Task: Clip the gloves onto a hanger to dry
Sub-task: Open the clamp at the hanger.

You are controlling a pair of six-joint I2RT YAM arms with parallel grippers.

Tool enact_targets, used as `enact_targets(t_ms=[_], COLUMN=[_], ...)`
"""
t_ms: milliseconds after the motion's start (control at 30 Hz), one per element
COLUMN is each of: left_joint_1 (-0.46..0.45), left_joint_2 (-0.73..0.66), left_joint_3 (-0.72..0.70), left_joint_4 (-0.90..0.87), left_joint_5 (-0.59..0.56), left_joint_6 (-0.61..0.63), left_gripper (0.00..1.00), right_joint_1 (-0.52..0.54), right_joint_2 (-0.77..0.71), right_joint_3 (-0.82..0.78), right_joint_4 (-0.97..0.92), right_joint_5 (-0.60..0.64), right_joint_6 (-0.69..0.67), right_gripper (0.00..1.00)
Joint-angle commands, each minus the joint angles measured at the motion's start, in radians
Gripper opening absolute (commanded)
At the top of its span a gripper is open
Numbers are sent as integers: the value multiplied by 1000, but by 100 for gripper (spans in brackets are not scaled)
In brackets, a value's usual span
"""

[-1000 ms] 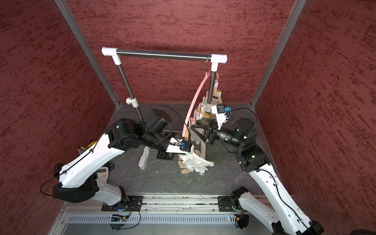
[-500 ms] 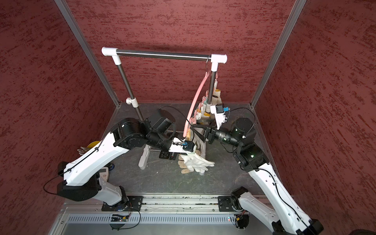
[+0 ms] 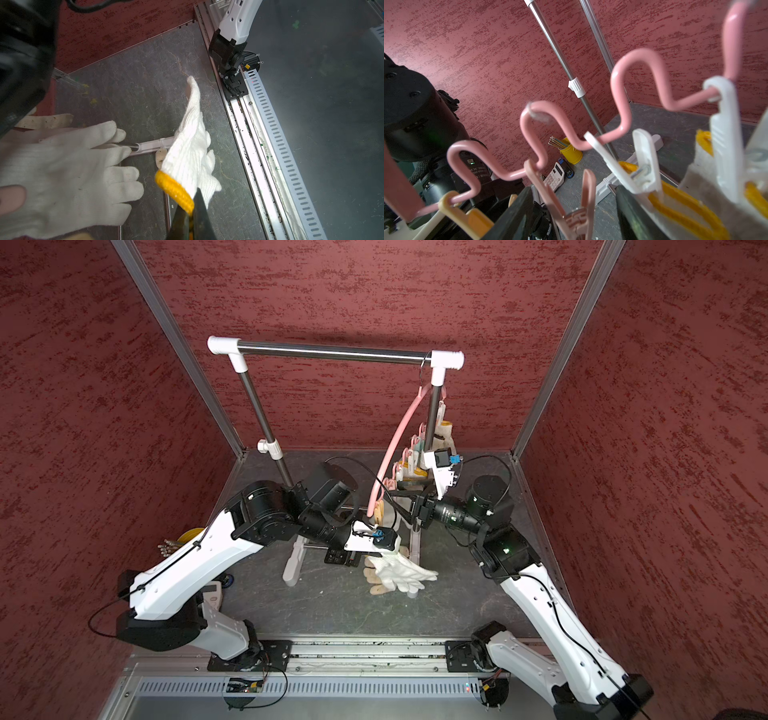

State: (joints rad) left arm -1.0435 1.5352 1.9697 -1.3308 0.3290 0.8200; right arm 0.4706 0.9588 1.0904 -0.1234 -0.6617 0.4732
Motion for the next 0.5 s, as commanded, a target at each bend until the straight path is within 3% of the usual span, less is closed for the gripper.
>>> enact_targets(t_ms=[0, 467], left_joint_1=[9, 45], left_joint_2=[-24, -56], left_joint_3=[0, -24], left_joint_4=[-8, 11], left_joint_5=[-4, 24], left_joint_6=[-8, -36], left_gripper=[0, 0], right_joint_1=[9, 11], right_joint_2=[5, 39], right_joint_3=[-2, 14], right_joint_4=[58, 87], right_joint_5=[-17, -21], right_joint_6=[14, 17], right_gripper=[63, 63])
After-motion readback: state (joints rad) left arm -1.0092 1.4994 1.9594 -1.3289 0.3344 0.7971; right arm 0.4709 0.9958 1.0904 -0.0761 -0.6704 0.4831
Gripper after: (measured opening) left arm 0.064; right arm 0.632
